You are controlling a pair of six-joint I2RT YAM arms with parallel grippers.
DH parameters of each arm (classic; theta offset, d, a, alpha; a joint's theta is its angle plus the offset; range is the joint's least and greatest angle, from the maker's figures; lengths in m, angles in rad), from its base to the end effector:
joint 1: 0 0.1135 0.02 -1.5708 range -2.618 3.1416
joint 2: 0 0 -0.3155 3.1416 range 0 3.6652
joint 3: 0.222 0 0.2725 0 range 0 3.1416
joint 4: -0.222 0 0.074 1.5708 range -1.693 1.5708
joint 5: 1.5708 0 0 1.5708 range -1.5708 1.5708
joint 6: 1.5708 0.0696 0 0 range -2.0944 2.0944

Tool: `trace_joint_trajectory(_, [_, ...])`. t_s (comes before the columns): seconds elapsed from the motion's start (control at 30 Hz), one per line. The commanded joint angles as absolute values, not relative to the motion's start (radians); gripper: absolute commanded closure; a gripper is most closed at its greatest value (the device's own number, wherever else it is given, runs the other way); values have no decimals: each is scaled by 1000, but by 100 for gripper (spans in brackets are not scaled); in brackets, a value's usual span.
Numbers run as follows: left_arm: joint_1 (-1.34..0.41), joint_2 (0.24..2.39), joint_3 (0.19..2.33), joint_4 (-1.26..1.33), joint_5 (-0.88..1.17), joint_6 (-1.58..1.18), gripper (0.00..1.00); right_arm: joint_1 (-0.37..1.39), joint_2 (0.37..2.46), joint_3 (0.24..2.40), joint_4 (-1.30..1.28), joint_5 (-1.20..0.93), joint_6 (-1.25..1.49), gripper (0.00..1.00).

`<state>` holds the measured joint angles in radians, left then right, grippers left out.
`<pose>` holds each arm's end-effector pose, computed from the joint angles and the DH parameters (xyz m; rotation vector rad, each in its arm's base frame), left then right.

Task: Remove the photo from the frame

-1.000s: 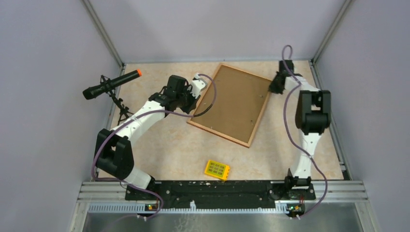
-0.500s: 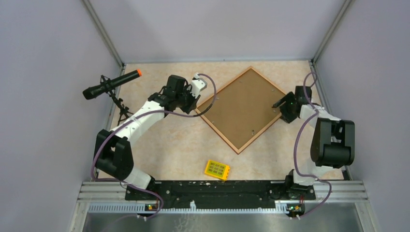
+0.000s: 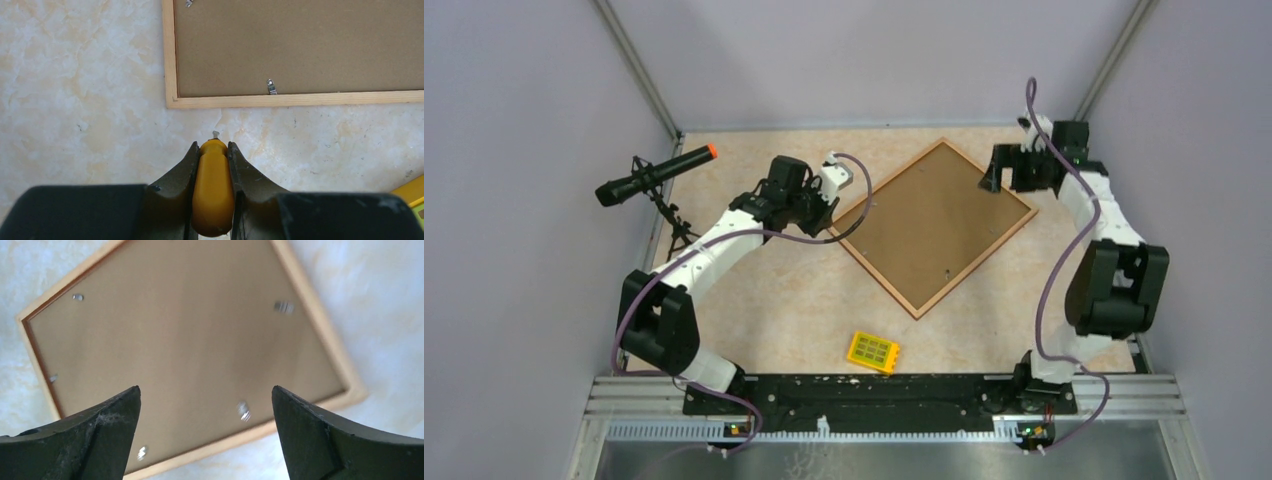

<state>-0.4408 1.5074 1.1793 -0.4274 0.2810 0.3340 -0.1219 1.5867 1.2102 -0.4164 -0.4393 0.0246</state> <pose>0.3296 -0.1768 0.3029 1.0058 2.0906 -0.3804 0.3911 -0.0181 0.2894 -0.0417 2.3159 0.4684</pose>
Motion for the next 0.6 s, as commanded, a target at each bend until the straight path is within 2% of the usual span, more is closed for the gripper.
trace_joint_trajectory(0.0, [-436, 1485, 1199, -418, 311, 321, 100, -126, 1814, 1563, -699, -540, -489, 1])
trace_joint_trajectory(0.1, [-437, 1476, 1195, -417, 306, 322, 100, -128, 1970, 1731, -775, -460, -623, 1])
trace_joint_trajectory(0.23, [-437, 1472, 1193, -417, 302, 325, 100, -130, 2087, 1849, -793, -385, -693, 11])
trace_joint_trajectory(0.4, [-436, 1479, 1191, -416, 301, 329, 100, -134, 2229, 2002, -873, -367, -735, 15])
trace_joint_trajectory(0.5, [-437, 1484, 1190, -415, 306, 329, 100, -135, 2295, 2060, -910, -373, -750, 25])
trace_joint_trajectory(0.57, [-437, 1483, 1187, -414, 305, 329, 100, -135, 2330, 2078, -922, -373, -760, 35])
